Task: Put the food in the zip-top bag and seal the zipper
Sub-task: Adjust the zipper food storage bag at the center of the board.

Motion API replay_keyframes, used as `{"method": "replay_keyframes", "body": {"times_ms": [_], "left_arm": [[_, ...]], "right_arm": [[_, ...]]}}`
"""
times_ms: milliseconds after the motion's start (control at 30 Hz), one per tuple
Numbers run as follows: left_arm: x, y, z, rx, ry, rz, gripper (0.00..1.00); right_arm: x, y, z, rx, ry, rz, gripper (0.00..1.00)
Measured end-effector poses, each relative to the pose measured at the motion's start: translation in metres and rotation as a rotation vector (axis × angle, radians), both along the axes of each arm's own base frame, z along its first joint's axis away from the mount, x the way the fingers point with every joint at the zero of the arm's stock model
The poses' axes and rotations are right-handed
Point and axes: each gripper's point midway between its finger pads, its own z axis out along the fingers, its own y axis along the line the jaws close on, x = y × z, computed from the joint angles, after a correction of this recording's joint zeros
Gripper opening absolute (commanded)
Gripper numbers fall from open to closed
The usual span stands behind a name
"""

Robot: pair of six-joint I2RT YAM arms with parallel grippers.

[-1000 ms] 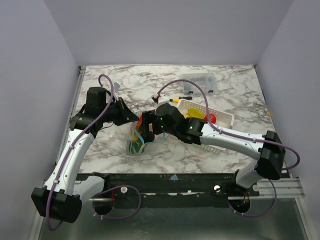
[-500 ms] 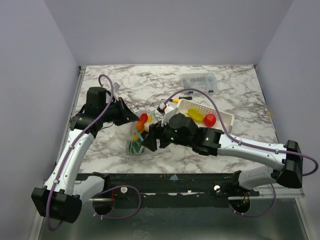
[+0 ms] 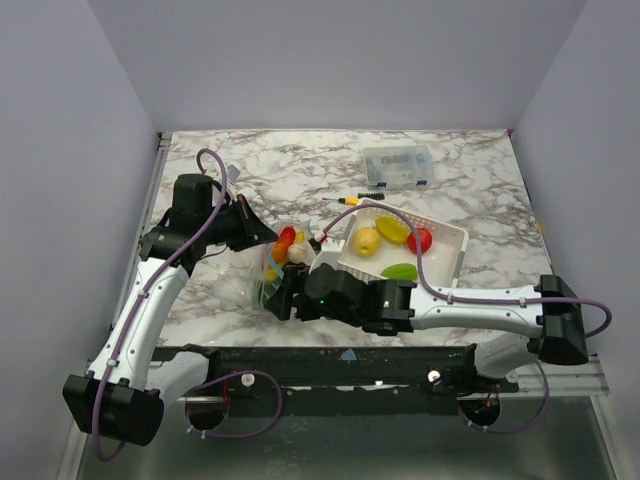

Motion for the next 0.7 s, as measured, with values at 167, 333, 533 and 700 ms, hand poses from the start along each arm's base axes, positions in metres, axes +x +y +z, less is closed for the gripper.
{"method": "replay_keyframes", "body": {"times_ms": [167,333,533,700], "left_arm": [[0.000,0.000,0.000,-0.004,0.004,0.004,0.00],[0.000,0.000,0.000,-0.005,0.003,0.004,0.00],[0.000,0.000,0.001,-0.005,0.002,0.004,0.00],[0.000,0.000,0.001,-0.005,-0.001,0.005,0.00]], "right_arm": [[0.003,0.014,-0.011,-0.029,0.018,-0.114,0.67],[0.023,0.010,-0.021,-0.091,-0.013,-0.232,0.62],[0.038,0.007,-0.027,-0.153,-0.072,-0.299,0.33],[0.047,0.003,-0.025,-0.217,-0.145,-0.303,0.11]]}}
